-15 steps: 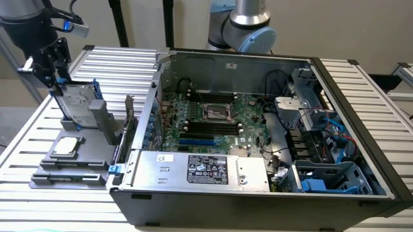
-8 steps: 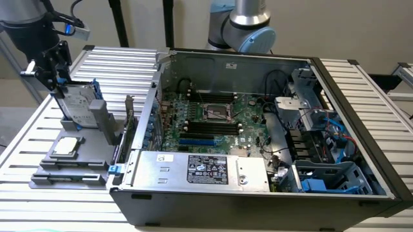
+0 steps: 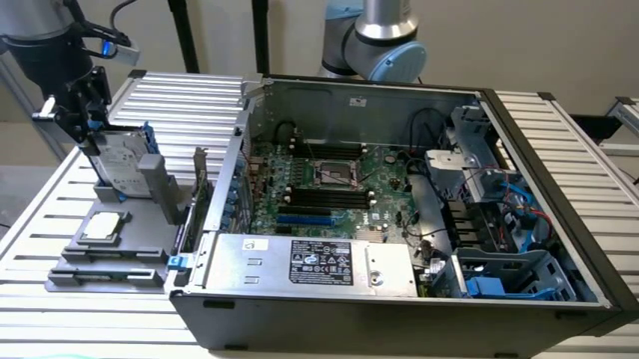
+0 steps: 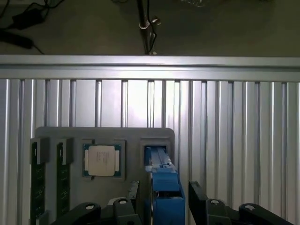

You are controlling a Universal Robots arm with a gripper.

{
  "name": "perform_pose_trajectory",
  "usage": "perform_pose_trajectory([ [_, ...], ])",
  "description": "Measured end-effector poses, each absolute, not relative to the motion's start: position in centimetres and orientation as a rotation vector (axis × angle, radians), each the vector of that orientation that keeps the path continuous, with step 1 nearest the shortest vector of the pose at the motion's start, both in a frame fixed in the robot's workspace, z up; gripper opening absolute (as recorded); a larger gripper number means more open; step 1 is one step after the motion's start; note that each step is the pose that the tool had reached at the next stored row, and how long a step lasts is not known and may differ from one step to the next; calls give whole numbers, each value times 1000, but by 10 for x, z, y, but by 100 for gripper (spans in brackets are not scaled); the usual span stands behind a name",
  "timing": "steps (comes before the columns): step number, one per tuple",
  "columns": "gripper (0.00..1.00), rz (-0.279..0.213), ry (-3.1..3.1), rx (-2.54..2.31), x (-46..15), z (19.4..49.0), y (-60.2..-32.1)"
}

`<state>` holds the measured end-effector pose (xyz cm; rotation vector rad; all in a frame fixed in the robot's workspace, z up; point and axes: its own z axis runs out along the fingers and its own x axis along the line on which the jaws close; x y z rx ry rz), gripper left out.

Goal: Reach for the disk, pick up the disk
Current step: 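Pick up the disk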

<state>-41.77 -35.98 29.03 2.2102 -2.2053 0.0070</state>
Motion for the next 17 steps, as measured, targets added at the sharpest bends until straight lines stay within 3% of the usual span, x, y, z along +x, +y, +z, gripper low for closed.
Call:
perform_pose_trajectory([
  [7,52,8,-2205,2210,-418,290,-360],
  [10,38,8,-2206,2210,-418,290,-360],
  [17,38,8,-2206,2209,-418,290,-360],
])
